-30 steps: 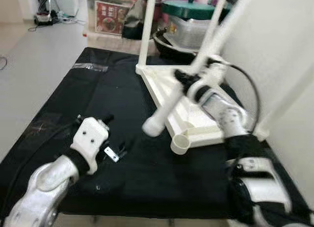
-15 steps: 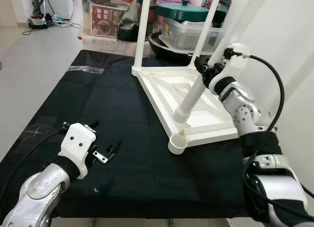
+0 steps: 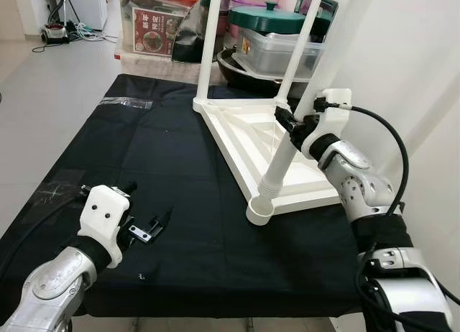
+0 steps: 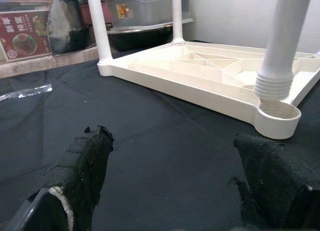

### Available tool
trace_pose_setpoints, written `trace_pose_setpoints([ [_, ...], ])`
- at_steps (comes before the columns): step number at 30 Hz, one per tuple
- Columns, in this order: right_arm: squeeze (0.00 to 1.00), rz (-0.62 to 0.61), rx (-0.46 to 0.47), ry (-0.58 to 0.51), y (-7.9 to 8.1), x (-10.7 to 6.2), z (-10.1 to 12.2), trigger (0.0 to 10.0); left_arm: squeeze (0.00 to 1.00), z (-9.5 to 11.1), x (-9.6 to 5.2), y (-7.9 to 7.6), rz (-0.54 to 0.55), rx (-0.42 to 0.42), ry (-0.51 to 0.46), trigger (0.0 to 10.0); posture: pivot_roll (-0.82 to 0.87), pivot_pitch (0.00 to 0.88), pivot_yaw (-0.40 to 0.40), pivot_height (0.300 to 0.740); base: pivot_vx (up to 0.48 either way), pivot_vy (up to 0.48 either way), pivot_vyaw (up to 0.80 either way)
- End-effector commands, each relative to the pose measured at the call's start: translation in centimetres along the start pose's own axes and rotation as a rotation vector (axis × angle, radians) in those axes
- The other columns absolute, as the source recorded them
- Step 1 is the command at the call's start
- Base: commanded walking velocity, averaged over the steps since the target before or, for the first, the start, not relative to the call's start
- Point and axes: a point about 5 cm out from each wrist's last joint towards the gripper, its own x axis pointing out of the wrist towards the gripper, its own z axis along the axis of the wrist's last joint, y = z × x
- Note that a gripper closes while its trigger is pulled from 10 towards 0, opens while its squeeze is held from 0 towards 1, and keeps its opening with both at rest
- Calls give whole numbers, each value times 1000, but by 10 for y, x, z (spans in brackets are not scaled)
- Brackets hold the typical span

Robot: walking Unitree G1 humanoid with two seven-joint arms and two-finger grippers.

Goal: Building children table

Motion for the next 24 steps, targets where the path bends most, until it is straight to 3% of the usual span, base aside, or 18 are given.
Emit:
trace_pose_setpoints([
  [1,0,14,-14,-3,3,-2,-2,0,0,-4,0,-2,-12,-26,11,10000,136,0,-195,740,0,0,0],
  [8,0,37,-5,17,11,-8,-13,0,0,-6,1,-2,-15,-33,13,10000,134,0,-191,740,0,0,0],
  [24,0,46,-17,40,13,-14,-21,0,0,-7,1,-2,-12,-38,18,10000,133,0,-191,740,0,0,0],
])
